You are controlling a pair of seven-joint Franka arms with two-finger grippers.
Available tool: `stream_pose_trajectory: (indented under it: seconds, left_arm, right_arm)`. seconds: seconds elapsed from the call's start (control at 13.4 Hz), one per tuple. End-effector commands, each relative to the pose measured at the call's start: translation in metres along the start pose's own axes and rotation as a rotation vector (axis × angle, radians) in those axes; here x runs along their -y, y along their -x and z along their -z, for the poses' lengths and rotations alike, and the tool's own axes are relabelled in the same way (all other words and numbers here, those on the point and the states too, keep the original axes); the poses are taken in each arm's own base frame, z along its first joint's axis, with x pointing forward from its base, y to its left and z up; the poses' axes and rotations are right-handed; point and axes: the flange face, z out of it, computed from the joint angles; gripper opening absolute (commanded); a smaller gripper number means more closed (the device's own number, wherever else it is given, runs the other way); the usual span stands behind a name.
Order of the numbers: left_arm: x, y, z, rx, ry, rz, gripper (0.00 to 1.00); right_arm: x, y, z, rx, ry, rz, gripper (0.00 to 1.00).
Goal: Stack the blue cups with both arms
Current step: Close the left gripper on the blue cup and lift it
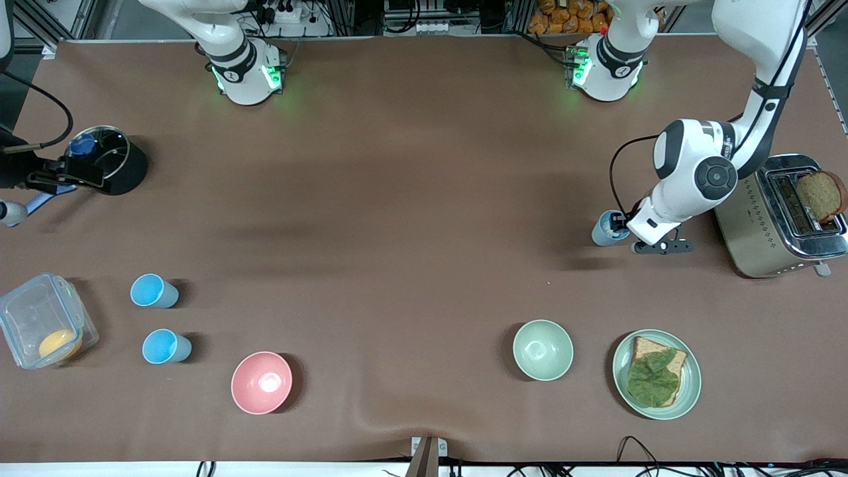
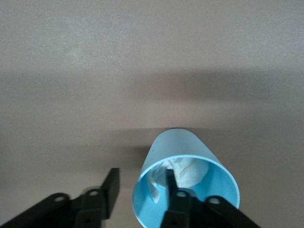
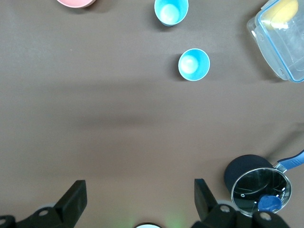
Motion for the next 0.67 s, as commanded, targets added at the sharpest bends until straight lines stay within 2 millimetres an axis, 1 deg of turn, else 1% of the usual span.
stream_pose_trajectory:
  seconds: [0.0,0.07,0.15,0.22,0.37,0.45,0.6]
  left_arm:
    - [-0.015,-0.004,0.006,-0.019,0.027,-0.011,0.0]
    - [-0.029,-0.006,0.008,-0.022,0.047,-0.011,0.0]
    - [-0.038,-0.009,0.01,-0.02,0.057,0.001,0.0]
    - [-0.051,-0.01,0.014,-0.023,0.061,0.015,0.0]
    - [-0.099,-0.009,0.023,-0.037,0.077,0.049,0.0]
    - [-0.128,-0.008,0.028,-0.046,0.086,0.078,0.0]
    - [-0.196,0.002,0.032,-0.038,0.096,0.132,0.0]
  right_arm:
    - [0.004,-0.004,0.001,0.004,-0.012,-0.002,1.0]
    - [0.004,-0.004,0.001,0.004,-0.012,-0.002,1.0]
    - [0.004,-0.004,0.001,0.004,-0.012,-0.002,1.0]
    - [0.004,-0.005,-0.001,0.007,-0.012,-0.002,1.0]
    - [0.005,-0.005,-0.001,0.007,-0.012,0.0,1.0]
    - [0.005,-0.005,-0.001,0.007,-0.012,0.0,1.0]
    - [0.005,-0.005,-0.001,0.007,-0.012,0.0,1.0]
